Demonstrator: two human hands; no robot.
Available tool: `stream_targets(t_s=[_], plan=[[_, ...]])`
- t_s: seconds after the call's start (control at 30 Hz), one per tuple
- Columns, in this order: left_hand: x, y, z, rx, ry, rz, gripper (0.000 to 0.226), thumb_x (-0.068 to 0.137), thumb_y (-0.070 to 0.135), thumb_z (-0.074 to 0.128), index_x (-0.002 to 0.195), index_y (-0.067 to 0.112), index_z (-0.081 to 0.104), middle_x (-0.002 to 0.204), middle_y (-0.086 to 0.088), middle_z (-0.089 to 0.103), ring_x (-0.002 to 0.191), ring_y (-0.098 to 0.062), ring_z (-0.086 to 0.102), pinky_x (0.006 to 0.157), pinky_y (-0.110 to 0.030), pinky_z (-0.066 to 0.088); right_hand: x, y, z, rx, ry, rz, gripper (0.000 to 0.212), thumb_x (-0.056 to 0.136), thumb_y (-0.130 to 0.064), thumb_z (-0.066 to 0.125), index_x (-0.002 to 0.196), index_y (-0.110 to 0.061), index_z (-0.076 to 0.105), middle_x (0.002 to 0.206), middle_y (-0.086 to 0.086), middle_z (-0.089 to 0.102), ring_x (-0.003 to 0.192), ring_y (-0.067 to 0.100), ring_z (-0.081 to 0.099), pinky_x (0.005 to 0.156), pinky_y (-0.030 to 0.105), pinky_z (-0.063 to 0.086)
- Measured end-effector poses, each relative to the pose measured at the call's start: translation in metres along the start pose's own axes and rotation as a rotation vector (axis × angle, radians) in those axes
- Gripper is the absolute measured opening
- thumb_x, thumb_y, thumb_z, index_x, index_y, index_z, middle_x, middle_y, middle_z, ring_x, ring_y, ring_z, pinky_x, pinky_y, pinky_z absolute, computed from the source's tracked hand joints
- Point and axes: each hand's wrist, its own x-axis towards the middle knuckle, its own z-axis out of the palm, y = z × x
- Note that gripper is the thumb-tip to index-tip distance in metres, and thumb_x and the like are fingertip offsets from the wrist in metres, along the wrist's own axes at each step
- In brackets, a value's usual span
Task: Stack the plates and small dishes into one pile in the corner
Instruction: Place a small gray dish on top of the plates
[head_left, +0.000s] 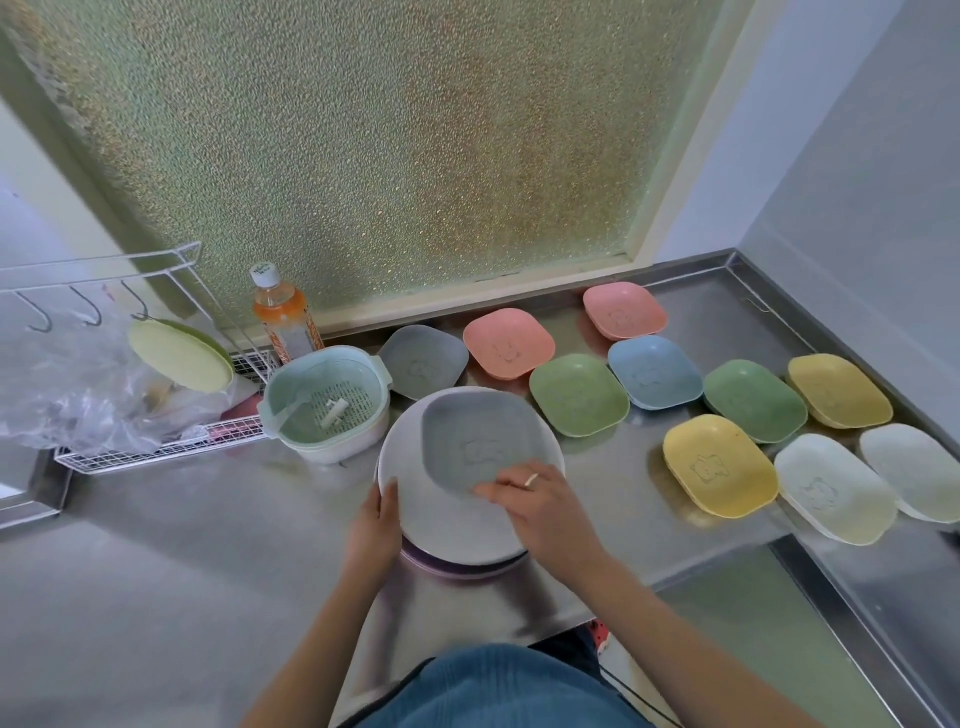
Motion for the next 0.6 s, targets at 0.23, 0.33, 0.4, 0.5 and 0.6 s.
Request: stream_targets(t_s=[0.23,0.33,0.4,0.5,0.6], plan=[[-0.010,0.006,-0.004,-0.049,-0.031,0.070,0.043,0.102,0.027,0.027,0.131,0.005,0.049,0.123,-0.010,0.057,0.117,-0.026,0.052,0.090,-0.027,0.035,-0.004,0.004,0.015,0.184,-0.383,0.135,0.030,0.083,-0.016,0.056,0.106,-0.027,0.072,0.094,0.000,0.063,0.092,0.020,0.055,0.082,0.027,0.034],[-0.014,0.004,-0.002,-0.006,-0.037,0.099,0.044,0.101,0.026,0.031,0.143,0.014,0.035,0.137,-0.009,0.051,0.125,-0.027,0.048,0.097,-0.029,0.035,-0.004,0.013,-0.004,0.096,-0.292,0.152,0.034,0.086,-0.039,0.052,0.119,-0.034,0.063,0.106,-0.006,0.061,0.102,0.012,0.050,0.090,0.030,0.036],[-0.015,0.002,0.000,0.037,-0.044,0.109,0.048,0.100,0.024,0.035,0.147,0.019,0.025,0.137,-0.007,0.051,0.122,-0.028,0.050,0.089,-0.026,0.035,-0.006,0.031,-0.017,0.094,-0.083,0.257,0.034,0.087,-0.036,0.048,0.117,-0.029,0.064,0.106,-0.005,0.063,0.100,0.016,0.056,0.088,0.037,0.045],[-0.018,0.005,0.004,0.007,-0.026,0.056,0.048,0.100,0.024,0.036,0.147,0.019,0.026,0.135,-0.008,0.051,0.120,-0.028,0.050,0.086,-0.025,0.033,-0.017,0.069,-0.026,-0.057,-0.014,0.492,0.035,0.091,-0.023,0.046,0.124,-0.023,0.057,0.121,0.003,0.061,0.105,0.029,0.057,0.088,0.044,0.047],[-0.020,0.010,0.008,-0.093,0.023,-0.004,0.045,0.100,0.029,0.035,0.142,0.015,0.035,0.135,-0.009,0.051,0.118,-0.026,0.049,0.089,-0.028,0.034,-0.026,0.102,-0.023,0.011,-0.292,0.674,0.057,0.091,-0.012,0.049,0.145,-0.020,0.030,0.150,0.008,0.033,0.127,0.030,0.045,0.097,0.040,0.042]])
